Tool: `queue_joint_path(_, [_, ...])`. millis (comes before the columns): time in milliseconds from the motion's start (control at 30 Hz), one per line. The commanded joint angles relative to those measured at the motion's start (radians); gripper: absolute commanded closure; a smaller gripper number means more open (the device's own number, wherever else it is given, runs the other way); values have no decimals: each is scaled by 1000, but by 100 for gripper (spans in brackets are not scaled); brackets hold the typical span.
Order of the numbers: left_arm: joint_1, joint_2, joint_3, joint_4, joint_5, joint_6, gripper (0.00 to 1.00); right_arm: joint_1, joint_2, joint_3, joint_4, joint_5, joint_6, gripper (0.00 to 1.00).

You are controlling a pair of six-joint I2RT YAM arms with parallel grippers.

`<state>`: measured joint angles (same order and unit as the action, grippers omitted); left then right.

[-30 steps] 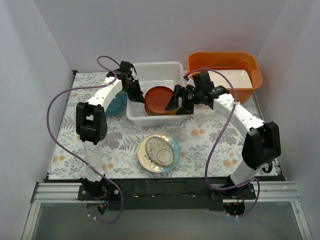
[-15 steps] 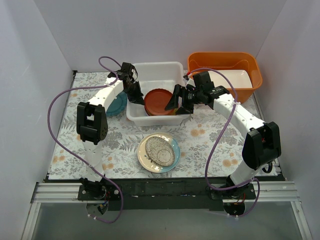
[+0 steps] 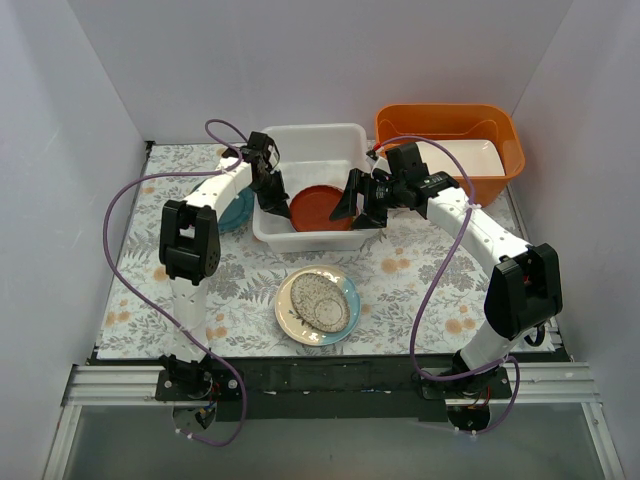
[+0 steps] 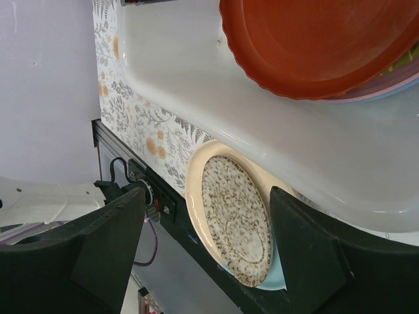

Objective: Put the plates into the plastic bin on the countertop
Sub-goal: Place the plate in the plastic bin.

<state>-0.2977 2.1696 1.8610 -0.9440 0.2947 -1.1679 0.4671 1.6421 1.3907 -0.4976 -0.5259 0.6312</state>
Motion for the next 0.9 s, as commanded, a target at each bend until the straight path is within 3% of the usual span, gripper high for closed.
queue_joint_path(0, [-6,-14,38,-26,-23,19,100,4,-45,-10,24,-2,-11,17])
queue_joint_path(300, [-6,1,76,-56,-52,27,95,4,-44,-10,24,-2,-11,17])
queue_joint_path(533, [-8,9,107,-75,-77,37,85,4,-42,-10,27,-5,-13,17])
queue_joint_path(667, [-9,12,122,-79,-75,43,72,4,-44,-12,25,-5,-13,17])
queue_joint_path(767, [-14,7,138,-79,-74,51,45,4,-44,-10,24,-5,-16,17])
queue_joint_path(800, [-15,7,144,-82,-69,53,30,2,-44,-12,24,-5,-16,17])
queue_joint_path(867, [-17,7,165,-88,-65,56,17,4,-45,-10,25,-8,-14,16])
